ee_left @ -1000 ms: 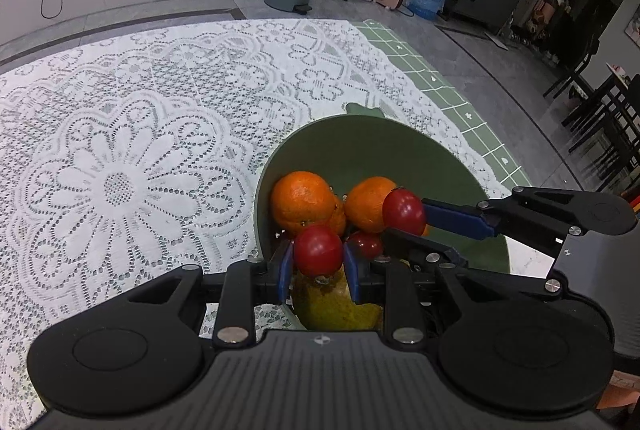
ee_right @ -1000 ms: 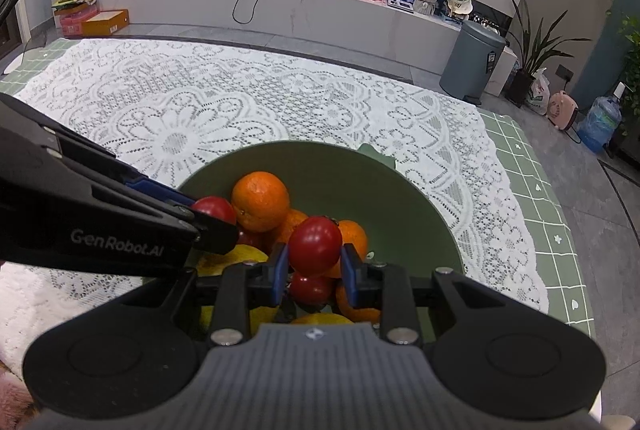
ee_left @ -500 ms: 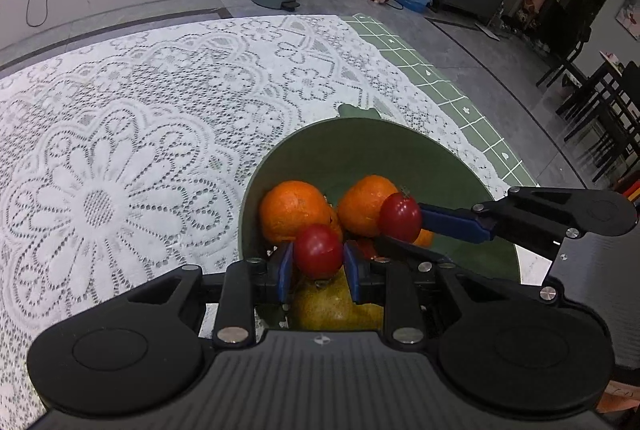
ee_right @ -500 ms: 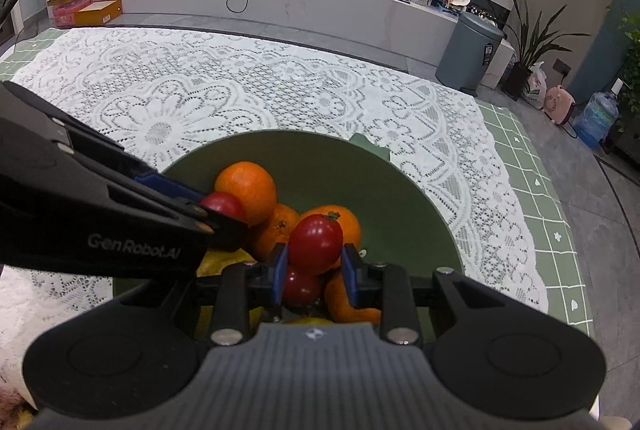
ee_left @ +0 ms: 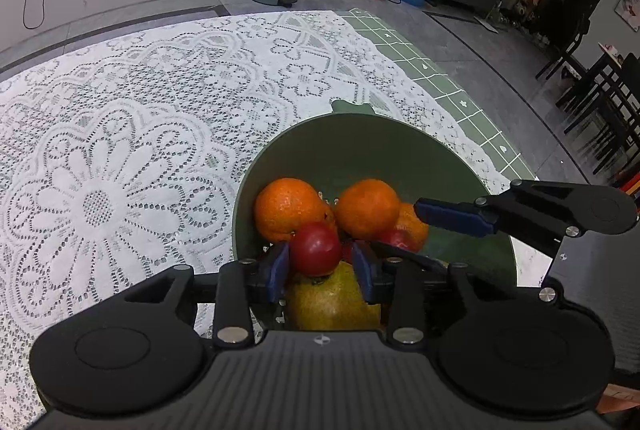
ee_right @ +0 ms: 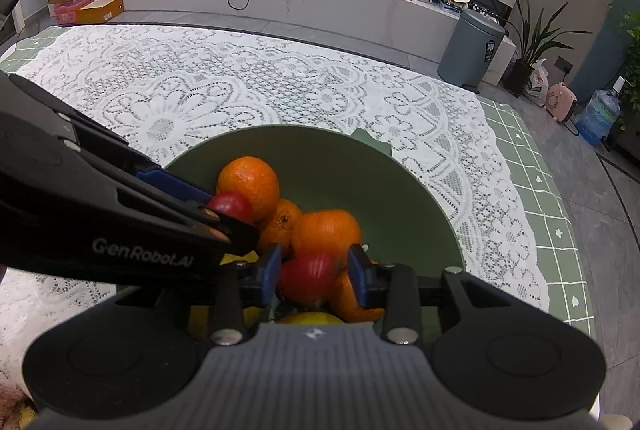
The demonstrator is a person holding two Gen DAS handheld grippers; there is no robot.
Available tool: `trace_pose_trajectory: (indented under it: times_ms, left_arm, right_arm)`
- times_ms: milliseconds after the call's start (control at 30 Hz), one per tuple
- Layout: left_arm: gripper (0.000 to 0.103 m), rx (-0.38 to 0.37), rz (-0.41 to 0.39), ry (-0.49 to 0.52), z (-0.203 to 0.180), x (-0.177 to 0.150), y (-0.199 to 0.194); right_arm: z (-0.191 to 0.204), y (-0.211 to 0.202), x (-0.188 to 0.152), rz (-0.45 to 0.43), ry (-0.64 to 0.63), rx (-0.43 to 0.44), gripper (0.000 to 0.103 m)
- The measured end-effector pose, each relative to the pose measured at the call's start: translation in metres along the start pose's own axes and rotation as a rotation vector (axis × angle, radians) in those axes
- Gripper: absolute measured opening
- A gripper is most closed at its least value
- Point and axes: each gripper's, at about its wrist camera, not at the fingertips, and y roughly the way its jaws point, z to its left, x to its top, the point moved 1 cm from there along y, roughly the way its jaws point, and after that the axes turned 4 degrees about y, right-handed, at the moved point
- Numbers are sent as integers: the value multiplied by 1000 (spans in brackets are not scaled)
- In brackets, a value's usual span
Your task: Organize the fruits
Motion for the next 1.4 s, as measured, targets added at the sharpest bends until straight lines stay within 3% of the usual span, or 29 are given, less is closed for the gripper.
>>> trace_pose_trajectory:
  times_ms: [333,700,1100,1400]
  left_arm:
    - [63,25,-52,9,-7,2,-26]
    - [68,88,-168,18,-19,0,-74]
    - [71,179,-326,35,-27,-20,-133]
    - [82,280,-442,50,-26,-45,-167]
  right_arm:
    - [-3,-19,2,-33,12,-3,48]
    - [-14,-59,5,-119,112,-8,75]
    - [-15,-106,-4,-215,234,24,87]
    - [4,-145,-13,-305,254,66,89]
